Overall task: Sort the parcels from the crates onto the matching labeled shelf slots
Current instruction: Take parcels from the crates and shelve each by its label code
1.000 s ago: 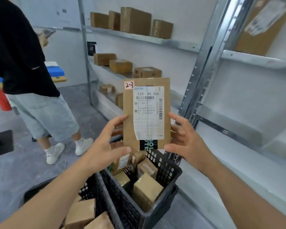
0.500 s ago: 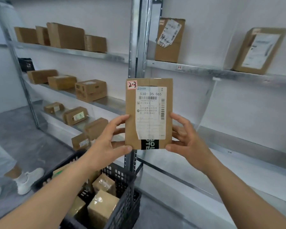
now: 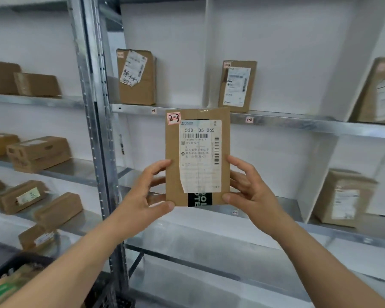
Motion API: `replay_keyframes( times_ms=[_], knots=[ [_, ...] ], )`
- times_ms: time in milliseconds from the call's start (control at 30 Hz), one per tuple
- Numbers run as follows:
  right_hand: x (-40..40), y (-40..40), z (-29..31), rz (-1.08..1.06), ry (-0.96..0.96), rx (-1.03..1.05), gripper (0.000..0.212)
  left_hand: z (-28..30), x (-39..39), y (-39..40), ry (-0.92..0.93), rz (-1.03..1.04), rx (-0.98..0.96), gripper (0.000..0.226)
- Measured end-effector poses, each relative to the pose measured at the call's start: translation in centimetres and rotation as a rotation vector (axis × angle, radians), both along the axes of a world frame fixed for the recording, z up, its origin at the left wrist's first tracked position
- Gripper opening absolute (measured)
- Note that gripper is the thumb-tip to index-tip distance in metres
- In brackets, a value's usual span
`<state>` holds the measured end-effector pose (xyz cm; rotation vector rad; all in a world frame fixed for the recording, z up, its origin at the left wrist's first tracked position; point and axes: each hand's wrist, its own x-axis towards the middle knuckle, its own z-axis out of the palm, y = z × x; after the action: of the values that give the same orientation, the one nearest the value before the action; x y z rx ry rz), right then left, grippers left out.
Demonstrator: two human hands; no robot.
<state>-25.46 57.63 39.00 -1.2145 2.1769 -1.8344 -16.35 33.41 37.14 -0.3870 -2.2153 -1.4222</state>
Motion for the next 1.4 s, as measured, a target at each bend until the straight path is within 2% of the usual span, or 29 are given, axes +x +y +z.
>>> replay_keyframes(
  times_ms=[133,367,533,1033,1400],
  knots=[
    [-2.5,4.6,0.6,-0.033,0.03,-0.026,0.077,0.5,-3.4,4.5,0.021,-0.051,0.024,0.072],
    [-5.8,11.5,1.2,-0.088,0.057,-0.044,0.071,1.0,-8.8,11.1,0.059,-0.078,0.001,0.082],
    [-7.4,15.1,1.6,-0.147,0.074,-0.069,0.069,2.0,-12.0,14.2,0.077,-0.158,-0.022,0.079],
    [-10.9,23.2,3.4,-0.492,0.099,-0.046,0.073,4.5,-23.1,22.2,0.104,-0.415,-0.063,0.083],
    [-10.9,25.7,1.8,-0.655,0.118,-0.075,0.073,3.5,-27.0,26.0,0.108,-0.594,-0.046,0.09]
  ],
)
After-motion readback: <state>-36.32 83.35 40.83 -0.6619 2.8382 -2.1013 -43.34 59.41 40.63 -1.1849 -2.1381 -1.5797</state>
